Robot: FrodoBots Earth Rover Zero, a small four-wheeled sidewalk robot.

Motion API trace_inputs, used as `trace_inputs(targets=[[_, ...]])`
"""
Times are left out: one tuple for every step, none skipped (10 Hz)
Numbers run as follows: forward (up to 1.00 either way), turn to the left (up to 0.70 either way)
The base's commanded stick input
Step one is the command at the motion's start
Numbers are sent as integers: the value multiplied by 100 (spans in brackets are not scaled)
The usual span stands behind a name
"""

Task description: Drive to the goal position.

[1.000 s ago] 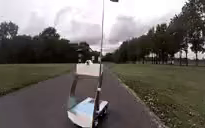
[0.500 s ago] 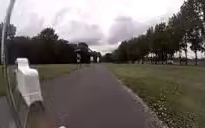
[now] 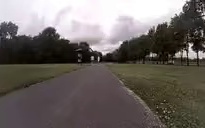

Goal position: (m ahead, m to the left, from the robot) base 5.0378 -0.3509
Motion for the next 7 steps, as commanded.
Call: trace_inputs(targets=[[-45,0],[-45,0],[-45,0],[-45,0],[-43,0],[-26,0],[-9,0]])
